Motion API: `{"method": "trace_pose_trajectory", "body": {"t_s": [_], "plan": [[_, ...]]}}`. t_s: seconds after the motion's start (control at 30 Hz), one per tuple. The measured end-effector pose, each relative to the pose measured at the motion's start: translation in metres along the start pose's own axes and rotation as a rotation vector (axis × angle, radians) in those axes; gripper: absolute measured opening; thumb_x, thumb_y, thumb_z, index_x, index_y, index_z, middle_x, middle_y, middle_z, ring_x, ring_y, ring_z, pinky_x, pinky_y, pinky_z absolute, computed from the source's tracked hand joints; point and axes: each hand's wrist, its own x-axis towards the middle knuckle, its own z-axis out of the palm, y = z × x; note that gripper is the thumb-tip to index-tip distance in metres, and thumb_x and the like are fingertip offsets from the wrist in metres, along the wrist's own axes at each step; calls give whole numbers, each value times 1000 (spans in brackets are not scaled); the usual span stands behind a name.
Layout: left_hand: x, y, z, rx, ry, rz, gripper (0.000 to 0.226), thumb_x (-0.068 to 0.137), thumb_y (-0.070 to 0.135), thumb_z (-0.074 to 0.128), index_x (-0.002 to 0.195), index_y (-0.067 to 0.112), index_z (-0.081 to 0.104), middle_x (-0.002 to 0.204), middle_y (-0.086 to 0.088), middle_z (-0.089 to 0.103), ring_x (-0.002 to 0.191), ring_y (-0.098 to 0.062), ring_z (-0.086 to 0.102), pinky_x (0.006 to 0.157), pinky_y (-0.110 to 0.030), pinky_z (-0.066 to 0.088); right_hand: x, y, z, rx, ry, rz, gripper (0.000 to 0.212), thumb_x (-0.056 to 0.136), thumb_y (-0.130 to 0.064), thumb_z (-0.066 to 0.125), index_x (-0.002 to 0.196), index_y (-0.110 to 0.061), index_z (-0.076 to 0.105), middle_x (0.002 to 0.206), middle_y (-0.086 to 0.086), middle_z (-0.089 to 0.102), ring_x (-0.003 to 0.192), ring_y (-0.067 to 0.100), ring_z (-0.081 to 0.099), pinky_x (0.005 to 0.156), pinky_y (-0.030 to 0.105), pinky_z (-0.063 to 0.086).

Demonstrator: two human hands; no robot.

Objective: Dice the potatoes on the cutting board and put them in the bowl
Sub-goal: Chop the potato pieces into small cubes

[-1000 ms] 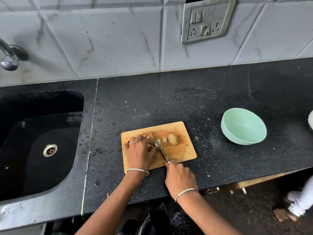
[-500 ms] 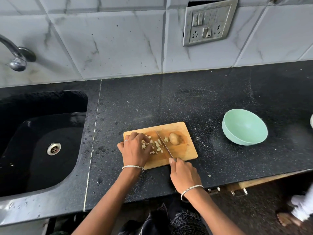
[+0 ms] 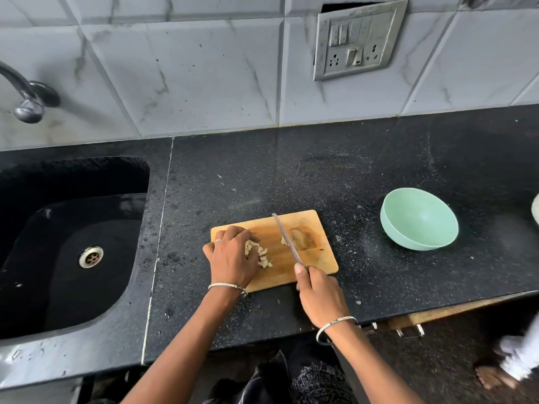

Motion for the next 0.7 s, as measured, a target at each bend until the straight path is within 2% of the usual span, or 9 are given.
{"method": "trace_pose_trajectory", "body": {"t_s": [0.1, 0.2, 0.3, 0.53, 0.7], "plan": [[4, 11, -1, 13, 27, 54, 14, 81, 32, 63, 94, 36, 66, 109, 14, 60, 107, -17, 50, 78, -33, 20, 3, 7, -7, -22, 31, 14, 49, 101, -51, 26, 86, -18, 59, 82, 4, 65, 83, 29, 60, 73, 38, 46], [12, 28, 2, 30, -55, 119, 25, 84, 47, 61, 107, 39, 65, 112, 15, 63, 111, -15, 49, 81, -35, 25, 4, 11, -7, -26, 44, 18, 50, 100, -53, 24, 87, -20, 60, 85, 3, 67, 86, 30, 61, 76, 40, 47], [19, 42, 9, 101, -125, 173, 33, 84, 51, 59, 115, 42, 63, 111, 13, 65, 111, -16, 49, 84, -39, 28, 2, 11, -6, -24, 52, 23, 50, 101, -53, 25, 85, -20, 60, 81, 4, 66, 83, 29, 62, 75, 40, 47], [26, 49, 16, 137, -118, 236, 18, 87, 40, 59, 102, 39, 69, 96, 11, 69, 101, -17, 50, 83, -40, 28, -4, 13, -5, -1, 74, 17, 50, 100, -53, 25, 84, -20, 59, 81, 4, 66, 85, 30, 61, 75, 40, 45], [22, 36, 17, 84, -105, 171, 18, 86, 44, 61, 100, 39, 70, 94, 13, 71, 101, -14, 51, 82, -39, 27, -8, 10, -6, -1, 73, 15, 49, 100, -53, 26, 83, -20, 59, 77, 2, 64, 81, 28, 61, 71, 38, 44]]}}
